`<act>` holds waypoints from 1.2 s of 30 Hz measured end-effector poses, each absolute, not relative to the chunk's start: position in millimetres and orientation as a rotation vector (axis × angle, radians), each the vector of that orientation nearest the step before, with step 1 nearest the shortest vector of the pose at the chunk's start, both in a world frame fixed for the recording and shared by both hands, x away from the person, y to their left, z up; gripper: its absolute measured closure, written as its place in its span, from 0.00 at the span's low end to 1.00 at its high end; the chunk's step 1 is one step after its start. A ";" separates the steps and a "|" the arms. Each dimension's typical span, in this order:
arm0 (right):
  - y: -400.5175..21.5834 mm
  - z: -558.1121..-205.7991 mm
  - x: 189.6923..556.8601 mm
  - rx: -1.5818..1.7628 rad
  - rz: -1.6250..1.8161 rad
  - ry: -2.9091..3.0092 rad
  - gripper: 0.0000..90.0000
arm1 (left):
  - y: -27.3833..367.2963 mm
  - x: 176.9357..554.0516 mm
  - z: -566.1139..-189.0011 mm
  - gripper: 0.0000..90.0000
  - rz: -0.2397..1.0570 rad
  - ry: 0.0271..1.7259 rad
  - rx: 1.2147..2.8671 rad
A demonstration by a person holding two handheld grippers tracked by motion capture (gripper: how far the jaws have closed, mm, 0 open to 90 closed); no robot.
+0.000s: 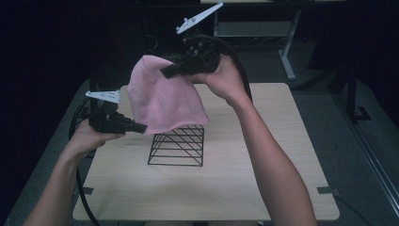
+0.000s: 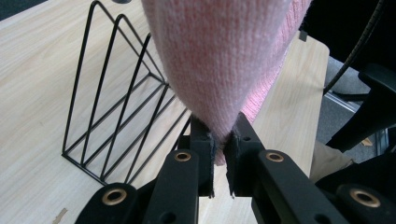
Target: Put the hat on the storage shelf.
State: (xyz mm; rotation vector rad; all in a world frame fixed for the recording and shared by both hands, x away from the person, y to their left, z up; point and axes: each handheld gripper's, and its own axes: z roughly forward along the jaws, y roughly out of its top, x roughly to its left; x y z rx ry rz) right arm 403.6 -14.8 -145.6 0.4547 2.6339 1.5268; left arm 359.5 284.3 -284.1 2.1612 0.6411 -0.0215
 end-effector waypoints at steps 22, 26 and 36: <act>-45.7 -193.5 417.2 0.587 1.576 2.629 0.87 | 266.7 370.7 -300.6 0.92 0.037 0.693 2.280; -51.5 -198.6 418.3 0.611 1.586 2.624 0.87 | 263.5 372.3 -302.3 0.92 0.046 0.694 2.289; -55.3 -204.7 420.0 0.628 1.581 2.619 0.87 | 259.8 376.9 -306.7 0.92 0.063 0.709 2.305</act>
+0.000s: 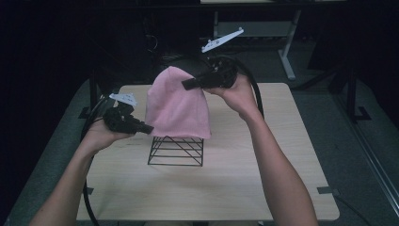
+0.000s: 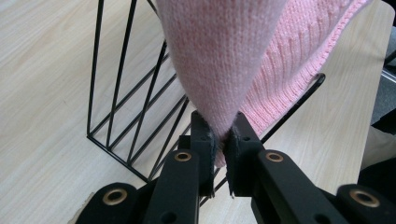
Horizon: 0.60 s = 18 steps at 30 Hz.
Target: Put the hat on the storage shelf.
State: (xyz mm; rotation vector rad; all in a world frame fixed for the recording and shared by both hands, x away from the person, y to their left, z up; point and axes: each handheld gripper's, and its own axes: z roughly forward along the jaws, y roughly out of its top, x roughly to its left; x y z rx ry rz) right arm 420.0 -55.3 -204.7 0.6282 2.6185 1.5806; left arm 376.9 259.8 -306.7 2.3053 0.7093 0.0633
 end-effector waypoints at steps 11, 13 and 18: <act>-44.6 -213.8 413.2 0.568 1.613 2.644 0.86 | 272.3 361.6 -316.4 0.92 0.069 0.712 2.278; -41.6 -214.8 411.7 0.552 1.618 2.650 0.86 | 273.5 357.8 -318.0 0.92 0.074 0.703 2.283; -35.4 -217.3 403.8 0.524 1.620 2.664 0.85 | 274.7 352.2 -321.5 0.92 0.083 0.702 2.285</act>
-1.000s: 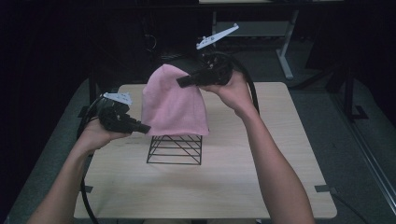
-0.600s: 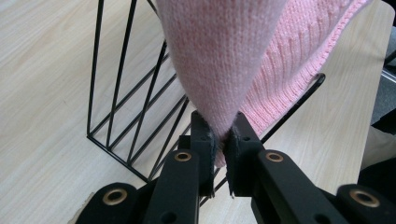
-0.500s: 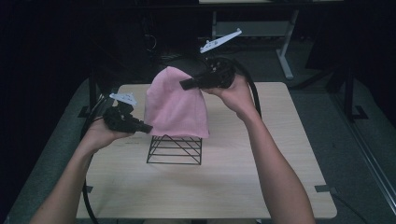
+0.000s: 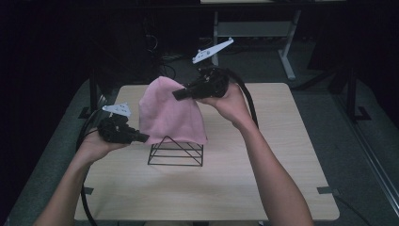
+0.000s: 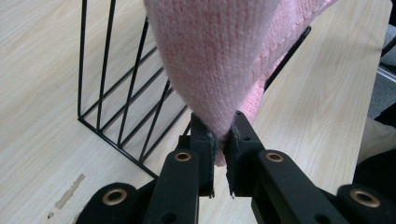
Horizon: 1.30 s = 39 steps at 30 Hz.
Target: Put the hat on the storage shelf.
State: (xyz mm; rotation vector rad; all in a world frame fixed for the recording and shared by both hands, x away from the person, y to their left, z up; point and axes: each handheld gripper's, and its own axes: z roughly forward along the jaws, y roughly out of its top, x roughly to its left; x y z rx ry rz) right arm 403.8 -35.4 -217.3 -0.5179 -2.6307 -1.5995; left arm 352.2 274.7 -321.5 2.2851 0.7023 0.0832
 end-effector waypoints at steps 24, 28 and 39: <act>-35.4 -260.6 397.7 -0.483 -1.512 -2.567 0.82 | 279.4 351.7 -354.5 0.92 0.071 0.770 2.325; -34.1 -268.2 396.4 -0.475 -1.496 -2.570 0.83 | 279.5 352.3 -361.8 0.92 0.071 0.785 2.329; -29.1 -280.7 394.0 -0.458 -1.471 -2.560 0.83 | 282.0 352.4 -373.6 0.92 0.073 0.805 2.331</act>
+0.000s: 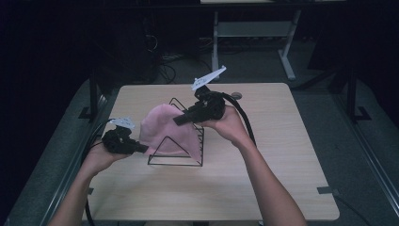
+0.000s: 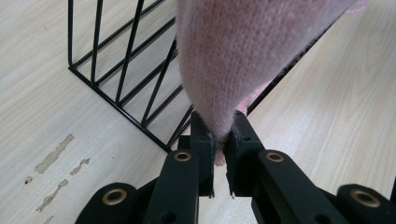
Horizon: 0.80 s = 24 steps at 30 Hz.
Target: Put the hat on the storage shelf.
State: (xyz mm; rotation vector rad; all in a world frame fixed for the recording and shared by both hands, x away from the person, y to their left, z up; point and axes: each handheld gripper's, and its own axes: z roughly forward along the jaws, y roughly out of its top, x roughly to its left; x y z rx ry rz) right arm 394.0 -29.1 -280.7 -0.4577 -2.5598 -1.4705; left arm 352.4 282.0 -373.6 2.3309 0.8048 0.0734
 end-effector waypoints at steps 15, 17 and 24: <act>-30.9 -298.3 392.2 -0.459 -1.416 -2.558 0.77 | 279.8 351.1 -386.0 0.92 0.095 0.818 2.364; -32.3 -299.9 392.2 -0.466 -1.410 -2.556 0.75 | 278.5 351.8 -387.3 0.92 0.097 0.815 2.382; -34.1 -304.5 390.5 -0.466 -1.391 -2.582 0.73 | 275.1 352.8 -391.3 0.92 0.111 0.814 2.430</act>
